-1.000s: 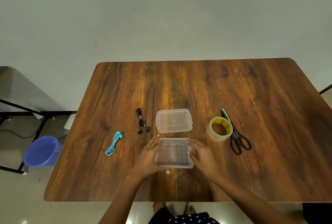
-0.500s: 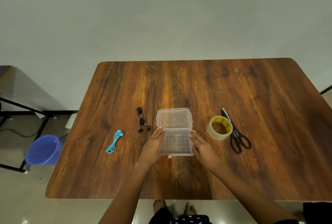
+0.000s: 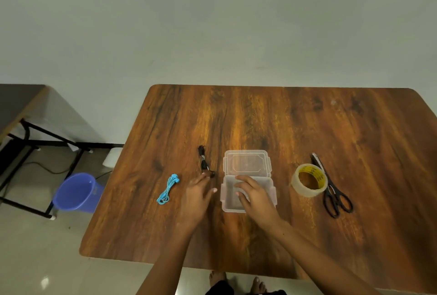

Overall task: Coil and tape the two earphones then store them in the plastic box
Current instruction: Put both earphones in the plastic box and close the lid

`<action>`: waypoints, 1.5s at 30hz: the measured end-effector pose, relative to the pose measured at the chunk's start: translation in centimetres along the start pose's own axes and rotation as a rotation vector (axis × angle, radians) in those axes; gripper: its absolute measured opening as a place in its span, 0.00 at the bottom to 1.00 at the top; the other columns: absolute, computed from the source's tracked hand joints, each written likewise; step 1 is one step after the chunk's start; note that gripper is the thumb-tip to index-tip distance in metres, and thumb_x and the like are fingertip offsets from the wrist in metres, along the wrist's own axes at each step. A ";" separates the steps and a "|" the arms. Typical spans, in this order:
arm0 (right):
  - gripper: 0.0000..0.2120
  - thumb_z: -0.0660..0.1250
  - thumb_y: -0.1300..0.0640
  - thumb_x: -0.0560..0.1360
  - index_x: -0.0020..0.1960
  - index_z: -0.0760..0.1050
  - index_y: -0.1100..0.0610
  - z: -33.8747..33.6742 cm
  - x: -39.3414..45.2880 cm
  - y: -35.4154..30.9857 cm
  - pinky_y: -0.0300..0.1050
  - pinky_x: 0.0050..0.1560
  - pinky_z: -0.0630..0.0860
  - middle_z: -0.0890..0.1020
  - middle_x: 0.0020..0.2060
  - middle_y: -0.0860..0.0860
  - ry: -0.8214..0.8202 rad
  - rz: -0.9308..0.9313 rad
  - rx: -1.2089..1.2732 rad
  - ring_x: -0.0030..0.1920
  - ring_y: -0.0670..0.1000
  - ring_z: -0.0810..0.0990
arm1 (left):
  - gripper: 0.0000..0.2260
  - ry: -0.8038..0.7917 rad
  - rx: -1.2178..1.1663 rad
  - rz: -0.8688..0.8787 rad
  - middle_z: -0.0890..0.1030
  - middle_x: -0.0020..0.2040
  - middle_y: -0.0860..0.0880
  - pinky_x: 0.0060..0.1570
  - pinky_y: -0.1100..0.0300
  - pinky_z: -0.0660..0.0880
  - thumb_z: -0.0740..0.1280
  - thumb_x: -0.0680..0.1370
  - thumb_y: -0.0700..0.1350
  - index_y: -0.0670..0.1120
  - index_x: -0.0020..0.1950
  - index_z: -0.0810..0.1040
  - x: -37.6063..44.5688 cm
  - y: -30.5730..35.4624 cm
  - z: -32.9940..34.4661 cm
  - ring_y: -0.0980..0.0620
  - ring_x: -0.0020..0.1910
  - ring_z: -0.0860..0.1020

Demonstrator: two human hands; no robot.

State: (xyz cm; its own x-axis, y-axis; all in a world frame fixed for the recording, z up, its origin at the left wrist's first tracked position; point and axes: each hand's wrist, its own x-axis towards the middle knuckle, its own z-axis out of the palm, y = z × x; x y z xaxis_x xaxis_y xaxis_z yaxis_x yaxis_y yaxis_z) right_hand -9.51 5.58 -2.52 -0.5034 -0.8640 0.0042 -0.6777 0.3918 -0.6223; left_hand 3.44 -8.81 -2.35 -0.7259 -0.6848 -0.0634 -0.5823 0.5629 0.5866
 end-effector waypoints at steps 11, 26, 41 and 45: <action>0.13 0.62 0.57 0.79 0.62 0.77 0.52 5.0 2.6 -3.8 0.33 0.67 0.65 0.72 0.68 0.45 -0.076 -0.078 0.002 0.66 0.44 0.71 | 0.19 0.093 0.077 -0.512 0.73 0.65 0.42 0.61 0.54 0.71 0.64 0.79 0.44 0.40 0.68 0.70 1.2 -7.2 -3.2 0.45 0.62 0.73; 0.10 0.66 0.63 0.76 0.57 0.79 0.57 -0.3 1.3 -0.7 0.38 0.61 0.72 0.79 0.59 0.50 0.092 0.110 0.075 0.60 0.49 0.77 | 0.07 -0.017 -0.266 -0.069 0.83 0.48 0.49 0.44 0.73 0.74 0.73 0.72 0.39 0.43 0.50 0.82 4.1 -2.7 -2.7 0.61 0.43 0.79; 0.08 0.67 0.67 0.74 0.52 0.80 0.60 -4.7 -2.8 3.8 0.24 0.45 0.70 0.82 0.51 0.53 0.210 0.215 0.029 0.50 0.44 0.77 | 0.06 -0.543 -0.064 0.147 0.80 0.55 0.48 0.56 0.60 0.78 0.68 0.76 0.41 0.45 0.53 0.77 2.6 5.0 6.1 0.51 0.55 0.79; 0.09 0.67 0.65 0.74 0.52 0.80 0.57 -3.9 -2.6 4.2 0.24 0.46 0.72 0.82 0.51 0.51 0.142 0.198 0.013 0.50 0.43 0.78 | 0.06 -0.520 -0.020 0.154 0.80 0.56 0.47 0.55 0.62 0.78 0.68 0.77 0.42 0.45 0.53 0.79 2.6 4.6 6.7 0.53 0.52 0.79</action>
State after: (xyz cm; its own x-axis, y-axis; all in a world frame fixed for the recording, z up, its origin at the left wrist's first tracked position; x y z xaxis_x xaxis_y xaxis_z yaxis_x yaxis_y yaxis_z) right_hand -13.14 10.75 -2.08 -0.6967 -0.7173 -0.0091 -0.5518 0.5439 -0.6322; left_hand -3.58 -4.88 -5.21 -0.8906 -0.2728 -0.3639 -0.4516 0.6259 0.6359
